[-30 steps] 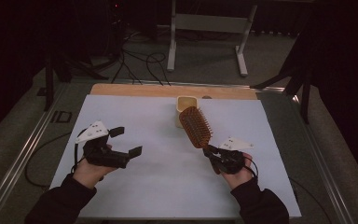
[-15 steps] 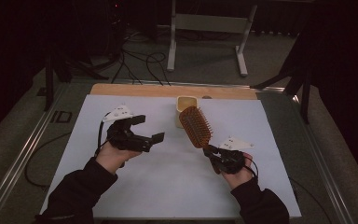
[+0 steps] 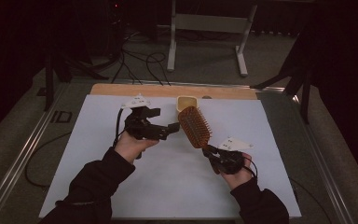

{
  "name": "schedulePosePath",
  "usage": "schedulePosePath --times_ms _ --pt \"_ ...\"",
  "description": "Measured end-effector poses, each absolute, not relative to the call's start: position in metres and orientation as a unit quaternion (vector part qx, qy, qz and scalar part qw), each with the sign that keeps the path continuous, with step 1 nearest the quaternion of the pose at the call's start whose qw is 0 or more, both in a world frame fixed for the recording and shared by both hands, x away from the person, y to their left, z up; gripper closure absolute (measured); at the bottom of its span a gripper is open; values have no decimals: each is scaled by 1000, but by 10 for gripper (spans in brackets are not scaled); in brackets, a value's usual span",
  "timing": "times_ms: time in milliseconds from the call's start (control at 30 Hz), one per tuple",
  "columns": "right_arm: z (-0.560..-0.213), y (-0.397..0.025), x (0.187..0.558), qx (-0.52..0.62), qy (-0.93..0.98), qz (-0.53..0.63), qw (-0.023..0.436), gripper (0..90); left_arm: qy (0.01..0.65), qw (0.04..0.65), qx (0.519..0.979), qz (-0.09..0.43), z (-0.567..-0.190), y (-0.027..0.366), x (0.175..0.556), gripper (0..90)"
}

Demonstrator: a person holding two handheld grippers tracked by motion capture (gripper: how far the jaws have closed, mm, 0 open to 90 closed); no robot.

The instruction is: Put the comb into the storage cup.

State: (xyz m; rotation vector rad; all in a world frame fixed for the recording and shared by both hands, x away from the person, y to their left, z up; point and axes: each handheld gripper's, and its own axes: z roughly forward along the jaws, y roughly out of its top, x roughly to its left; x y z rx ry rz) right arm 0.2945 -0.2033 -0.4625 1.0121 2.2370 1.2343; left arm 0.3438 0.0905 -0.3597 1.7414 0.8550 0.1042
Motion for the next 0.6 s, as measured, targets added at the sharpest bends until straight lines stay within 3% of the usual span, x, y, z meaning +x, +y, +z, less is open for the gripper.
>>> schedulePosePath --times_ms 600 --pt "-461 -203 293 355 799 443 199 734 394 576 716 -22 -394 60 370 2"
